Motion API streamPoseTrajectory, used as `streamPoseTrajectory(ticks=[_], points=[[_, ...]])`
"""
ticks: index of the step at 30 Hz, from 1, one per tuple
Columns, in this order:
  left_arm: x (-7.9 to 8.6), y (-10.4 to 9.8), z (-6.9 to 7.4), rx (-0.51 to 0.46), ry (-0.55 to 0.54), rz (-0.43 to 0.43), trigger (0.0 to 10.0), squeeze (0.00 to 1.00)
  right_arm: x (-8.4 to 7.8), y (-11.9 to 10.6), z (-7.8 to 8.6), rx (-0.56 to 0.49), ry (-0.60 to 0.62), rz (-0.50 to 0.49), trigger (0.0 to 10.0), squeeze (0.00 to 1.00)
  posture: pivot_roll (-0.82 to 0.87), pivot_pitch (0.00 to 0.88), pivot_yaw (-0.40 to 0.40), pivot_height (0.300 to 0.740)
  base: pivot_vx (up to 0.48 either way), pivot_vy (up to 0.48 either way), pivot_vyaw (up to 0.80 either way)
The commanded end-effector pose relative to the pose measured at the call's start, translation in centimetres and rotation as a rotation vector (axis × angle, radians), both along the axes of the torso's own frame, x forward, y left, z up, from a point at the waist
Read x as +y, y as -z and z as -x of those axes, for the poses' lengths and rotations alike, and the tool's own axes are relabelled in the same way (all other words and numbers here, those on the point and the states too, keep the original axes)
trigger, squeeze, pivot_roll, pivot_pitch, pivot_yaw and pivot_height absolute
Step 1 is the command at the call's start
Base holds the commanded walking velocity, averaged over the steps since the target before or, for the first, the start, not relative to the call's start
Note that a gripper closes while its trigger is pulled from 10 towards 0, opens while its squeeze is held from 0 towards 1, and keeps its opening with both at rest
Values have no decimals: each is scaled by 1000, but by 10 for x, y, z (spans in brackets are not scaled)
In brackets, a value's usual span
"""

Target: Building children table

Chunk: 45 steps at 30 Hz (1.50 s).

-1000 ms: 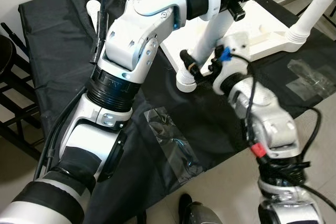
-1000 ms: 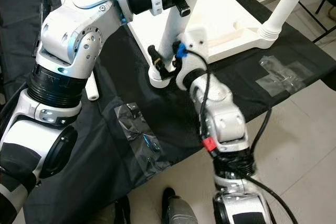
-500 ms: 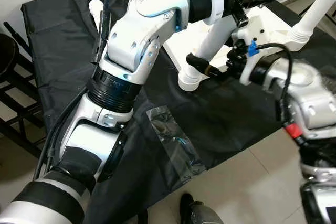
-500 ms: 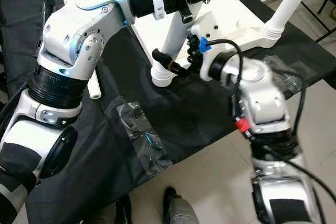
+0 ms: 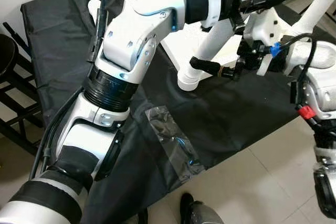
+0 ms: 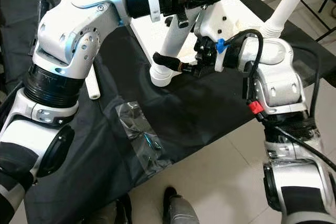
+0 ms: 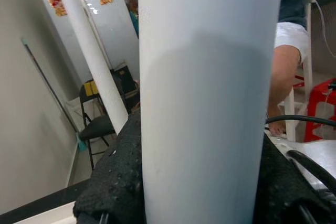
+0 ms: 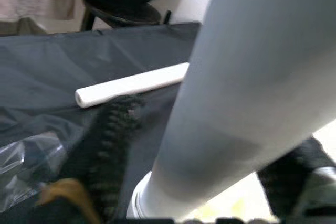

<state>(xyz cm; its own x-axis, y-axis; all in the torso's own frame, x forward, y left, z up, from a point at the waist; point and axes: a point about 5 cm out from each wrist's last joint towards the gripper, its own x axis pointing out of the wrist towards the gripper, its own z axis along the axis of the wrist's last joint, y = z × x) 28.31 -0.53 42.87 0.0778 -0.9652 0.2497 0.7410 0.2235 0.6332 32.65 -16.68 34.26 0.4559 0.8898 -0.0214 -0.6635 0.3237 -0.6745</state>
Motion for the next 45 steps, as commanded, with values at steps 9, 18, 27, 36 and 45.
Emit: streamPoseTrajectory(ticks=[9, 18, 27, 36, 45], points=[[-14, 18, 10, 15, 92, -130, 0, 0, 18, 6, -1, -101, -130, 96, 0, 0, 49, 296, 35, 740, 0, 0, 0], [-11, 11, 10, 1, 73, -77, 10000, 1000, 19, -6, -5, -138, -101, -15, 0, 0, 44, 297, 36, 740, 0, 0, 0], [14, -29, -4, -5, -49, 185, 10000, 1000, 15, -21, -11, -122, -32, -236, 0, 0, 39, 294, 26, 740, 0, 0, 0], [43, -52, -15, -69, -222, 321, 10000, 1000, 5, -23, -25, -102, 82, -278, 0, 0, 29, 290, 5, 740, 0, 0, 0], [112, -67, -19, -138, -359, 442, 10000, 1000, -1, -27, -32, -102, 167, -301, 0, 0, 27, 286, -10, 740, 0, 0, 0]])
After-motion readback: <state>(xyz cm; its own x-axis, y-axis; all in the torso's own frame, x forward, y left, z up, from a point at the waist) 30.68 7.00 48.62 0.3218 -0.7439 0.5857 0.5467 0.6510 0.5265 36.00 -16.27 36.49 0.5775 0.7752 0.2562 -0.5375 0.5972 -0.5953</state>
